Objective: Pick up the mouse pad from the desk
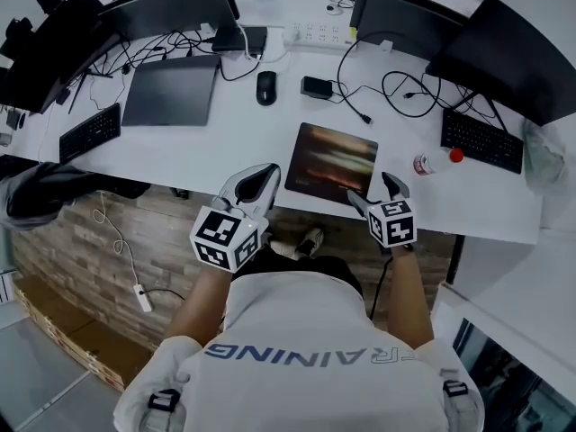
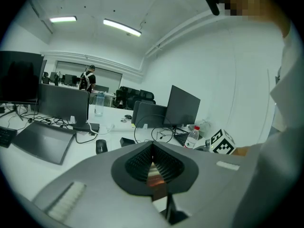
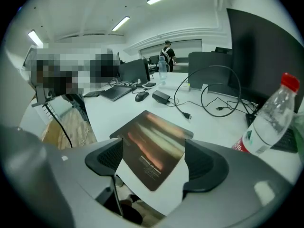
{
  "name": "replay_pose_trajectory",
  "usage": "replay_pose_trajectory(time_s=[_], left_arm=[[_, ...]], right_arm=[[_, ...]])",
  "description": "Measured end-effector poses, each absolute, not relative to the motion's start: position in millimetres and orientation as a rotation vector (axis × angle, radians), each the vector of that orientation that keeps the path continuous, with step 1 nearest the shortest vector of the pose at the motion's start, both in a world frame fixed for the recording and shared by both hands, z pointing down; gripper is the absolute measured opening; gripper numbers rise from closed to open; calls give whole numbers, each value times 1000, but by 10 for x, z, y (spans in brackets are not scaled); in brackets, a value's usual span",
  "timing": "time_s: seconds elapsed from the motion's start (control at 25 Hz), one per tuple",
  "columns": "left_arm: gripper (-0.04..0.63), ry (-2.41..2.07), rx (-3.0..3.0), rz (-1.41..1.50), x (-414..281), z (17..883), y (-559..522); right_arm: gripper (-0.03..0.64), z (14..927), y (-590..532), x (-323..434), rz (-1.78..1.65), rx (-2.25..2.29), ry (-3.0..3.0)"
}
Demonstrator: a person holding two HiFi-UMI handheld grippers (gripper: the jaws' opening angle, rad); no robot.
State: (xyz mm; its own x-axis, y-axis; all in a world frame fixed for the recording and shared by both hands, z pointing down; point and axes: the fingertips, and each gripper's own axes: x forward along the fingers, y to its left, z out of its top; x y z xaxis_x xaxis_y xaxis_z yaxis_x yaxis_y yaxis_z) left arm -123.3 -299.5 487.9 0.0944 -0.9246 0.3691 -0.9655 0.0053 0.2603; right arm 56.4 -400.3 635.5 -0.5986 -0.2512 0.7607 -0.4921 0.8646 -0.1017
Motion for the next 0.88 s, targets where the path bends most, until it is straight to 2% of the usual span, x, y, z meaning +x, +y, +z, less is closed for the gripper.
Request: replay_pose_trajectory(time_s=[0.28, 0.48, 0.88], left_arm=[[0, -1854, 1904, 132, -1254, 4933, -3017], [0, -1856, 1876, 148, -1296, 4988, -2991], [0, -1840, 1889, 152, -1291, 4966, -2977]], right_arm=[[509, 7046, -3872, 472, 319, 405, -2111], [509, 7397, -3881, 472, 326, 417, -2050], [476, 7431, -3898, 464, 317, 454, -2088]])
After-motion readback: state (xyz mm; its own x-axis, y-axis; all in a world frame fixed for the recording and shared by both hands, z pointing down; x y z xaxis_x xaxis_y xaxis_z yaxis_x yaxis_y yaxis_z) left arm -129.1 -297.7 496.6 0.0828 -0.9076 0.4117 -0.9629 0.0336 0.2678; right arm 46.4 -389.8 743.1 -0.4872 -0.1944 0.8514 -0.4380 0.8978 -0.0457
